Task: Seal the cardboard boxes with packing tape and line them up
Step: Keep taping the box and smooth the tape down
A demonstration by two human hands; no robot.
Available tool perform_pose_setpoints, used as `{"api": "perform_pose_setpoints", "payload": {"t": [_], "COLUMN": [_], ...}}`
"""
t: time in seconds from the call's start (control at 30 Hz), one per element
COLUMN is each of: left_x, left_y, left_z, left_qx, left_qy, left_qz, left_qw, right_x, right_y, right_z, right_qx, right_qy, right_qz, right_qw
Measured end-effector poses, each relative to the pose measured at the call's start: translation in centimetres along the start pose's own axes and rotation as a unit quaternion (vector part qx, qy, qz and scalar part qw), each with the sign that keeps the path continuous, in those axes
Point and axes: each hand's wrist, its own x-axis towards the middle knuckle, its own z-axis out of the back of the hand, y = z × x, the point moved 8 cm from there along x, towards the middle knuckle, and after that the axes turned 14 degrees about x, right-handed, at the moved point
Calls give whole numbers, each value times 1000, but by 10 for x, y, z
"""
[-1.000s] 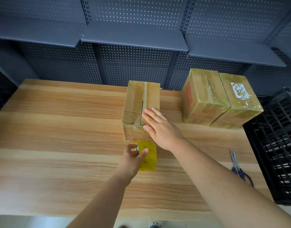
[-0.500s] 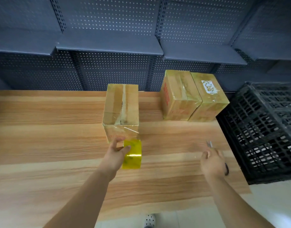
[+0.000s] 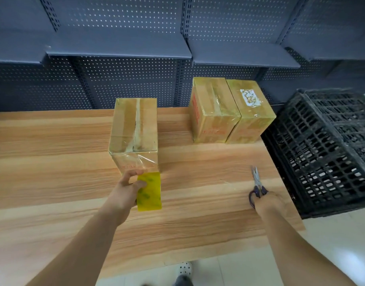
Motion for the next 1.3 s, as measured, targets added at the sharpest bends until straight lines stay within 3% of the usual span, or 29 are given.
{"api": "perform_pose_setpoints", "payload": {"t": [0.17,0.3,0.43,0.57,0.67,0.9,1.3], "left_x": [-8,-14,-16,-16,-16,-17,-14], "left_y": [-5,-5,-2,1,3,1,3], "left_z": [1,4,5,4,4,7,13], "left_qx": [17,19,32,26,15,24,48], "left_qy": [-14,-24,-38,-35,-37,-41,-54], "left_qz": [3,-14,-26,-16,-14,-19,-14], "left_qw": [1000,999,998,999,999,999,997], "right_x": [-20,-72,-123,-122,-122,-137,-147], "right_y": [49,145,189,192,193,214,246], "right_z": [11,4,4,3,-11,-46,-73], "right_qx": [81,154,92,-52,-92,-118,-124], "right_qy": [15,181,318,333,363,418,442], "right_qz": [23,196,232,248,249,264,267], "right_qw": [996,951,915,908,893,861,847]}}
